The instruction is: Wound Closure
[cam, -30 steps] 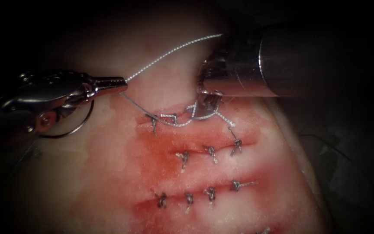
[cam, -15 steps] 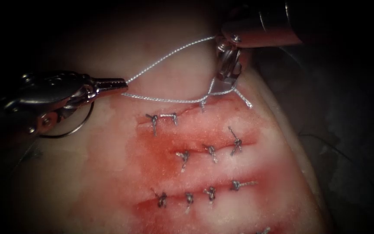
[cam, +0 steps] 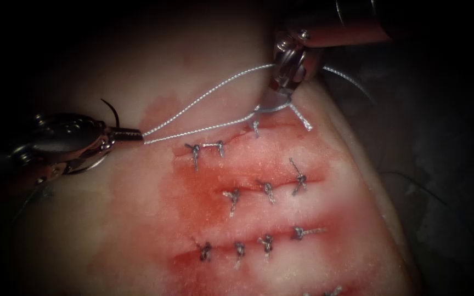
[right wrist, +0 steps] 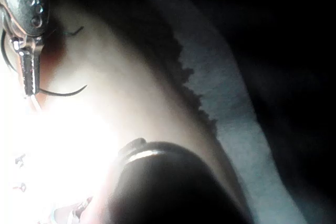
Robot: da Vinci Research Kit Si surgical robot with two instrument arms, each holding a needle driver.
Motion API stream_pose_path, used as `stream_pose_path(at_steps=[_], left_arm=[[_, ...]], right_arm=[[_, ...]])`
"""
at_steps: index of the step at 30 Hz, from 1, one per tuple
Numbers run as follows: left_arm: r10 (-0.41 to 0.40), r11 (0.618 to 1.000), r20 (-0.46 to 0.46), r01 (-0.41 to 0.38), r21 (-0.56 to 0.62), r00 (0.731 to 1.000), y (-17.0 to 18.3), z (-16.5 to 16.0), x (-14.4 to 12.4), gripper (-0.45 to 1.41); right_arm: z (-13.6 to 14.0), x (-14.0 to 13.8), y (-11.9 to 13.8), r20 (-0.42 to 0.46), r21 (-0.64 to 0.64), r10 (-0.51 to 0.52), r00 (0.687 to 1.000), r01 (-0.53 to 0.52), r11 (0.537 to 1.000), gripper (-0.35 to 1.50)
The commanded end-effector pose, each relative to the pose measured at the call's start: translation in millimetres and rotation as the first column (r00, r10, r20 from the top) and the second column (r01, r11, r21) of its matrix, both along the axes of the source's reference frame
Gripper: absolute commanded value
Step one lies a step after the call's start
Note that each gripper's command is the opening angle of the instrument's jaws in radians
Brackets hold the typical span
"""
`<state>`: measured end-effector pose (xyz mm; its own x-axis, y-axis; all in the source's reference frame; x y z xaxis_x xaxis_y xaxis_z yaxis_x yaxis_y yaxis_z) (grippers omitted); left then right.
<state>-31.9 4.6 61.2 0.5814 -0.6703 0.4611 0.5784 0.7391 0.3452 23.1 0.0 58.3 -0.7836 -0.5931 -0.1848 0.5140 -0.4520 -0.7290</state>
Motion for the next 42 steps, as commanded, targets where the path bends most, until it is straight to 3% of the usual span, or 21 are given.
stream_pose_path(at_steps=[1,9,16,24,29,33,35,42], left_arm=[[0.003,1.0,0.008,-0.003,0.0,1.0,0.9,0.0,-0.4,-0.45],[0.02,0.999,0.029,-0.021,0.031,0.999,-0.6,-2.3,-0.7,-0.45],[0.054,0.992,0.085,-0.063,0.11,0.995,-2.6,-8.1,-2.3,-0.45],[-0.032,0.998,0.228,0.021,0.053,0.973,-0.2,-13.7,-5.2,-0.45],[-0.035,0.999,0.248,0.023,0.049,0.968,-0.6,-14.2,-5.8,-0.45],[-0.015,0.998,0.303,-0.006,0.07,0.953,-1.8,-15.1,-7.5,-0.45],[-0.009,0.995,0.319,-0.022,0.094,0.948,-3.0,-15.4,-8.9,-0.45],[0.018,0.99,0.34,-0.065,0.127,0.94,-6.2,-14.8,-11.8,-0.45]], right_arm=[[0.1,0.6,0.9,-0.011,-0.005,0.002,1.0,-0.002,1.0,-0.35],[0.5,0.4,1.7,-0.007,-0.086,0.023,1.0,-0.024,0.996,-0.35],[1.1,0.5,2.4,-0.028,-0.186,0.013,1.0,-0.018,0.982,-0.35],[2.5,1.8,2.5,-0.062,-0.295,0.001,0.998,-0.019,0.955,-0.35],[3.7,2.4,2.5,-0.082,-0.362,-0.047,0.996,0.014,0.932,-0.35],[5.5,2.8,2.1,-0.119,-0.449,-0.155,0.981,0.086,0.889,-0.35],[6.3,2.7,2.0,-0.094,-0.505,-0.14,0.986,0.074,0.86,-0.35],[7.2,2.4,1.7,-0.066,-0.524,-0.105,0.992,0.055,0.85,-0.35]])
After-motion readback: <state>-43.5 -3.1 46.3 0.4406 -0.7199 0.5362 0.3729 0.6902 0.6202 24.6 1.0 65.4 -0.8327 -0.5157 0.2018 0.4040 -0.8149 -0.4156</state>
